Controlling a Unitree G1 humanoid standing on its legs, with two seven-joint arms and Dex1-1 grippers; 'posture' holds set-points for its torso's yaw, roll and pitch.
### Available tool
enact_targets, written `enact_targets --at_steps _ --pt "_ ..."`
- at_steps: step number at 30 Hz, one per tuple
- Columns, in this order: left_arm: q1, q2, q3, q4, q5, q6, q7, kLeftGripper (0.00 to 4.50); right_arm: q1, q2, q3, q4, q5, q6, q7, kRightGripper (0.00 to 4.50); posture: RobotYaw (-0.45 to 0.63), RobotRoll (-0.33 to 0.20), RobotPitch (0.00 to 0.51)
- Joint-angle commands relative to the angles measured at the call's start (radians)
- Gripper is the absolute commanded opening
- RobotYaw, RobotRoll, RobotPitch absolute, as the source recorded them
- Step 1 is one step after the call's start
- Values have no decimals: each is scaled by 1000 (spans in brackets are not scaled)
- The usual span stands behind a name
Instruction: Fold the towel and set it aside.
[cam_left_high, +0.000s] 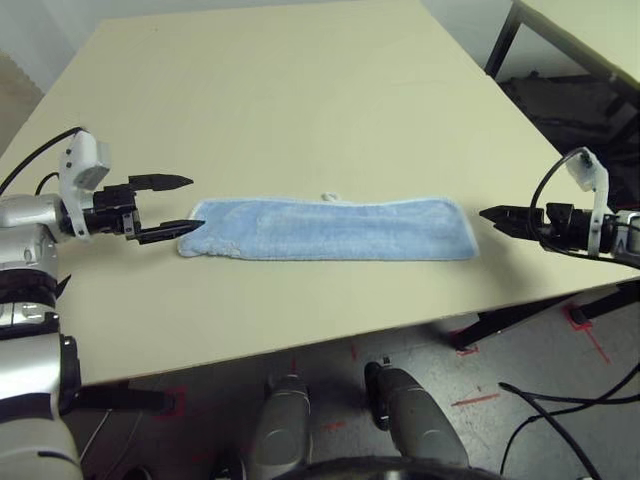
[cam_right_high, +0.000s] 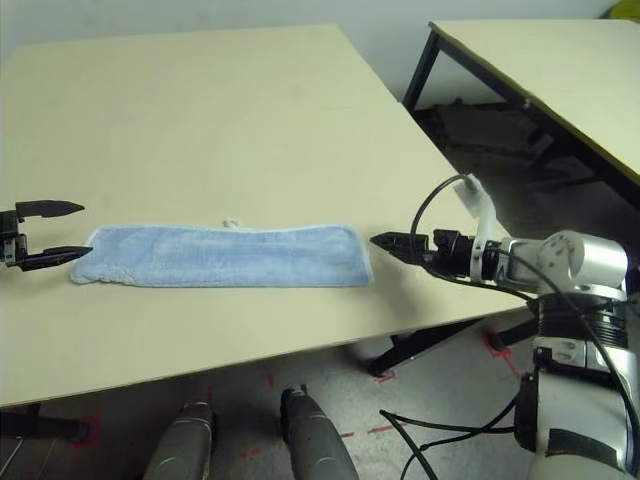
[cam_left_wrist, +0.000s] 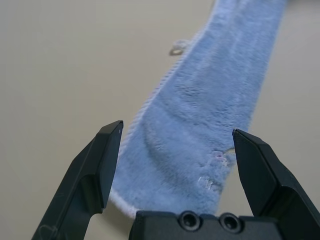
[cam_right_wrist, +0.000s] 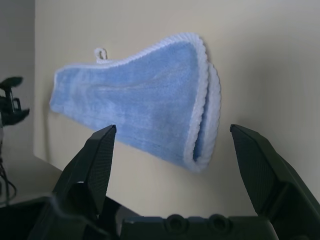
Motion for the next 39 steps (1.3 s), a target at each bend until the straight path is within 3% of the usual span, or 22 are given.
enact_targets --at_steps 1,13,32,35,39 --pt "-5 27 -58 -21 -50 -5 -11 4471 -25 0 67 49 -39 11 -15 4500 20 0 167" --pt "41 107 -215 -82 -217 -32 -11 4471 -133 44 173 238 -90 -16 44 4500 31 0 175" --pt "-1 93 -219 -34 -219 -55 -11 4471 -172 164 188 225 -80 9 98 4500 32 0 180" --pt "-5 88 -220 -32 -217 -57 -11 4500 -181 170 161 237 -81 9 86 3956 34 0 180" --pt "-8 78 -219 -37 -217 -56 -11 4500 -171 152 174 227 -98 -16 90 2596 31 0 177"
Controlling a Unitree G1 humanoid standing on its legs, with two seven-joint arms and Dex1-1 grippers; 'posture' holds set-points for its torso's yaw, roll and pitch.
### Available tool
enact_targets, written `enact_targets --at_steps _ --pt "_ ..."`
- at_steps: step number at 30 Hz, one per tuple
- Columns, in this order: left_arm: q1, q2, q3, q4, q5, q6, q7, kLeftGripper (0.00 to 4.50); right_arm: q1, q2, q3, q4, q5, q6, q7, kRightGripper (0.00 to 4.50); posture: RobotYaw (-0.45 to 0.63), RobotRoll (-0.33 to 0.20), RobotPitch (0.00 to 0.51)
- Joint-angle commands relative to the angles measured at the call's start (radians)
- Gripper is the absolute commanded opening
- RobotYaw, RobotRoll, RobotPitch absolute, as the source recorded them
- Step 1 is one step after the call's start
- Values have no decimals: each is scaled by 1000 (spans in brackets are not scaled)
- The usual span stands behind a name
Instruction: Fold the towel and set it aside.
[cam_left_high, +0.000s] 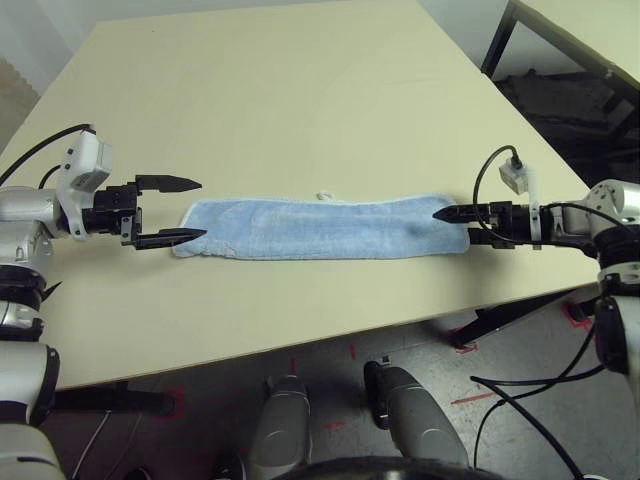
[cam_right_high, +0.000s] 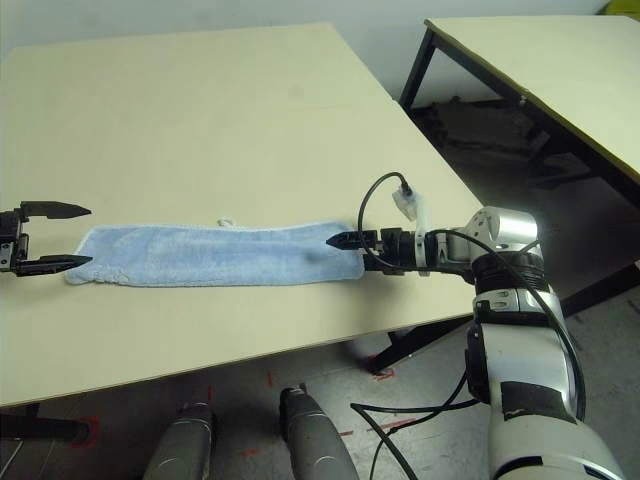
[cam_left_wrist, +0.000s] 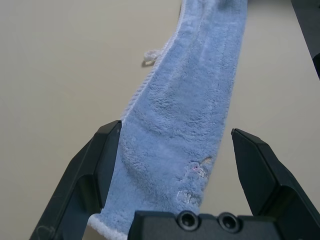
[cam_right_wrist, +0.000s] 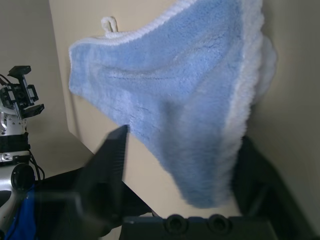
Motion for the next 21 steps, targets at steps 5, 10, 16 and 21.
enact_targets --at_steps 5,10,16,21 --pt "-1 -13 -6 6 7 -10 -8 4500 19 -73 99 -40 -78 -111 27 824 26 0 171" --pt "-7 -19 -7 13 13 -15 -8 4500 -15 -149 193 -10 -157 -204 105 24 21 0 166" --pt "-10 -28 -7 15 17 -22 -8 4500 -55 -205 295 22 -262 -306 200 24 19 0 159" --pt "-16 -29 -8 30 26 -31 -8 4500 -106 -214 313 47 -309 -334 251 24 15 0 155"
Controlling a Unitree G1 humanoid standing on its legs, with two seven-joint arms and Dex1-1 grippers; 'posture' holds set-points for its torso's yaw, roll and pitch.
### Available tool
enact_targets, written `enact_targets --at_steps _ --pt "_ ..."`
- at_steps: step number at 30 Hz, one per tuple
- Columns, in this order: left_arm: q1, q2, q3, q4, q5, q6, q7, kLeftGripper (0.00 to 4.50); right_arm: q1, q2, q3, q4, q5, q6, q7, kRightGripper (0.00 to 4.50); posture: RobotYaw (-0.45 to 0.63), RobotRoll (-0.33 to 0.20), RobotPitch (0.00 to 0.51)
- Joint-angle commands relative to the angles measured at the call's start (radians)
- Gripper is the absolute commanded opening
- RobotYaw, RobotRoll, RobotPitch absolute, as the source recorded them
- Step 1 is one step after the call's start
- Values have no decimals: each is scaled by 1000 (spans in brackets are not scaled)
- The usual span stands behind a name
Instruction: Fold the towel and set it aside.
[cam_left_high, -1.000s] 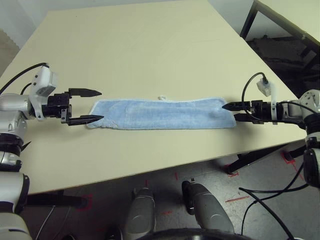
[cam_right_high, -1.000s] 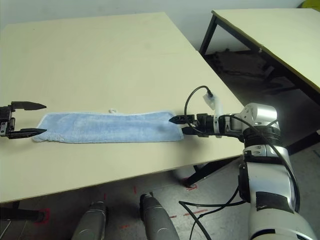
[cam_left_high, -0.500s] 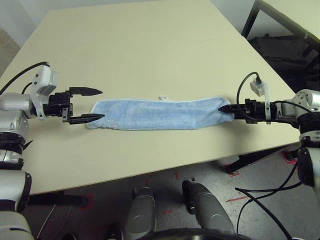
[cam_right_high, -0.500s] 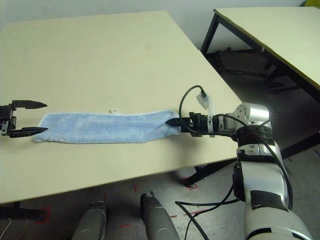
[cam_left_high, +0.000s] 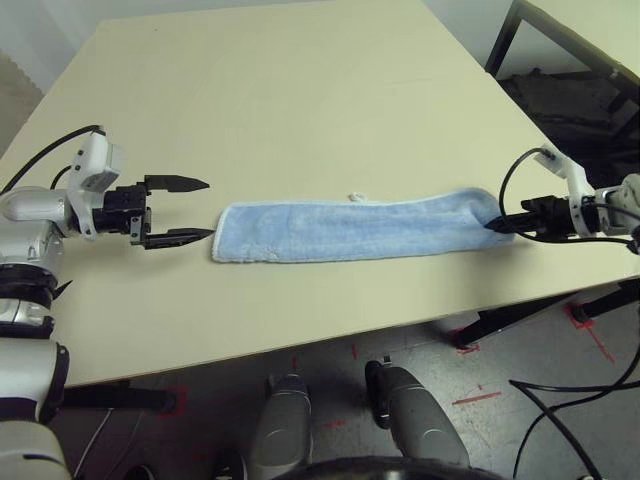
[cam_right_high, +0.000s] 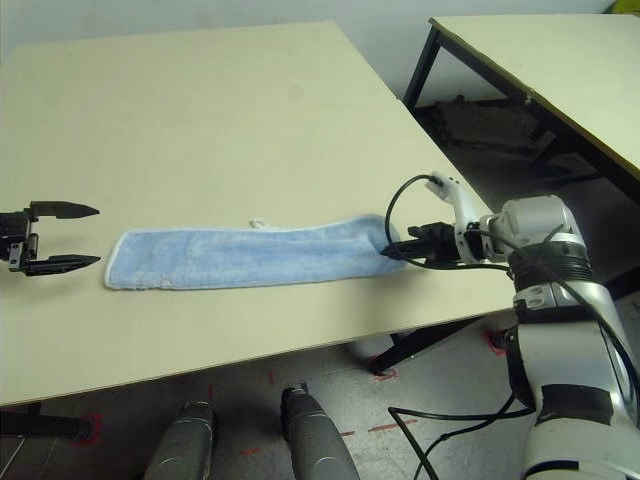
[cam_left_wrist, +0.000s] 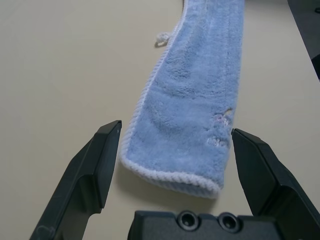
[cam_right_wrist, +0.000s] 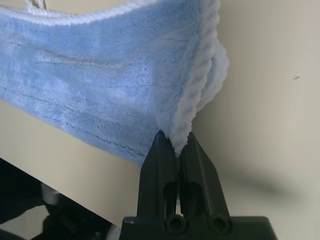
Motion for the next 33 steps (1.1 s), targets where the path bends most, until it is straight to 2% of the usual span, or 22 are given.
enact_targets --at_steps 1,5,10,16,22,28,33 --pt "-7 2 -9 22 19 -17 -8 4500 -38 -14 18 -15 -26 6 40 24 14 0 154" --pt "-12 2 -12 33 24 -22 -8 4500 -63 -26 50 -173 -18 76 68 24 10 0 154" --pt "-20 -2 -18 46 36 -31 -8 4500 -84 -11 67 -455 60 269 43 24 6 0 157" --pt "-35 -13 -14 59 47 -35 -8 4500 -21 45 47 -685 137 404 -67 24 11 0 158" --pt "-35 -11 -4 69 53 -40 -8 4500 41 170 -26 -743 165 442 -219 24 25 0 160" --pt "-24 -6 4 69 51 -44 -8 4500 76 340 -164 -744 164 465 -389 24 31 0 159" --pt "-30 -8 11 79 59 -47 -8 4500 98 382 -200 -775 191 489 -453 24 32 0 157"
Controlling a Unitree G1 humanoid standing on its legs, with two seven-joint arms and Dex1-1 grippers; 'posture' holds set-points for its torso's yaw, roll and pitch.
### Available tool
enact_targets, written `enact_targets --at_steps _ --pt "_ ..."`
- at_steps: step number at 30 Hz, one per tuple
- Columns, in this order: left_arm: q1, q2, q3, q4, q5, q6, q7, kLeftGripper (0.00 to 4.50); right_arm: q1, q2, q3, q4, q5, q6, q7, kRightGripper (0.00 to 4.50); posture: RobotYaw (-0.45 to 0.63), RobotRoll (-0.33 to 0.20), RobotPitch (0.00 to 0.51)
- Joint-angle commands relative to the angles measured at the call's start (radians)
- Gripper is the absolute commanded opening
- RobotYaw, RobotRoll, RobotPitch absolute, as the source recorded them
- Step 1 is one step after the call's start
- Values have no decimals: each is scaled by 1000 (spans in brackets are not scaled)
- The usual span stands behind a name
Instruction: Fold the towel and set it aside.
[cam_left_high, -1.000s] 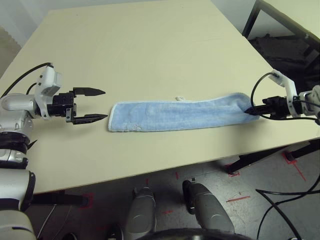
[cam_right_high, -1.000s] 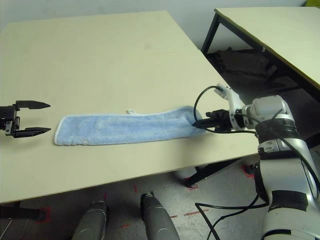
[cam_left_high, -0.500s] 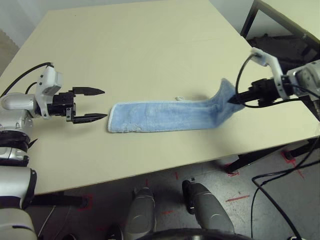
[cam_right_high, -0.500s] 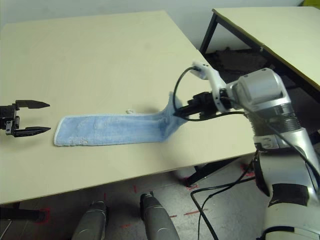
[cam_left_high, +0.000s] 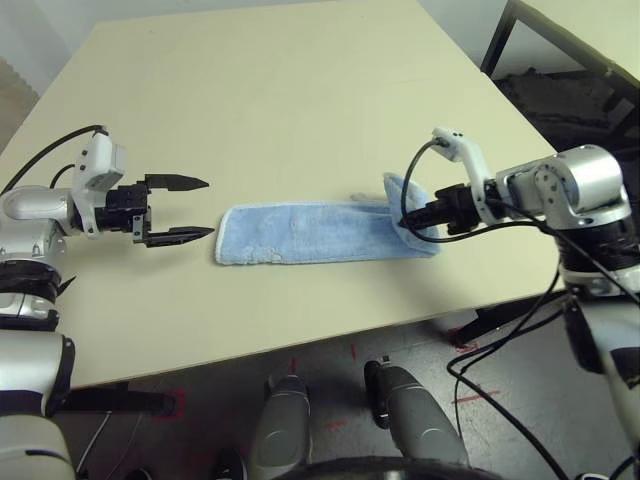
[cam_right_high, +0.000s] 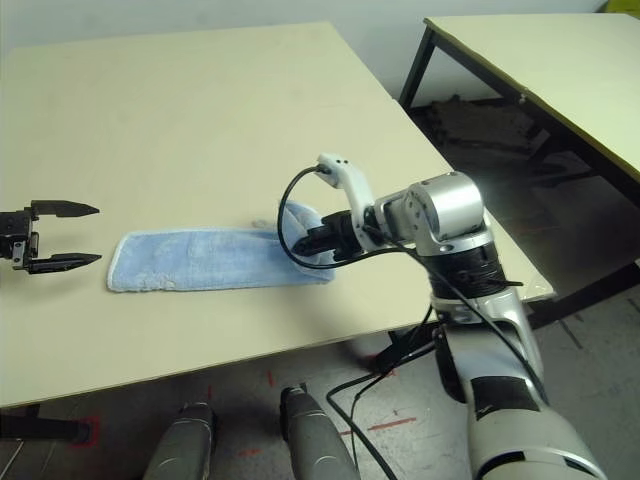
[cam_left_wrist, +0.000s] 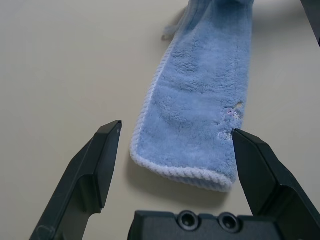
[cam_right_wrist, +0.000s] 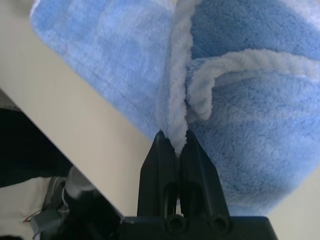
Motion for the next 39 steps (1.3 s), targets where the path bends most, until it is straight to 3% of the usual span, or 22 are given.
enact_targets --at_steps 1,2,5,15,18,23,26,37,39 --pt "-2 4 11 20 21 -10 -7 4500 16 16 -26 -34 32 33 -40 24 31 0 157" --pt "-6 3 12 25 24 -10 -7 4500 17 22 -29 -38 37 37 -49 24 29 0 157" --pt "-16 -2 15 36 34 -12 -7 4500 19 43 -34 -44 66 43 -73 730 28 0 157" --pt "-51 -12 38 95 84 -22 -7 4500 -21 78 -129 -14 227 43 -159 4312 23 0 152" --pt "-54 -15 46 102 94 -23 -7 4500 -26 71 -159 -18 263 43 -177 4457 25 0 150" --pt "-59 -17 60 110 107 -22 -7 4500 -9 123 -294 -28 239 -16 -247 4457 28 0 151" --pt "-59 -20 72 114 113 -21 -7 4500 62 141 -299 -69 195 -191 -283 3953 26 0 153" --pt "-52 -22 110 114 133 -11 -7 4500 376 223 -195 -223 73 -730 -292 21 25 0 153" --pt "-52 -21 112 114 134 -8 -7 4500 407 228 -169 -214 48 -795 -290 21 23 0 151"
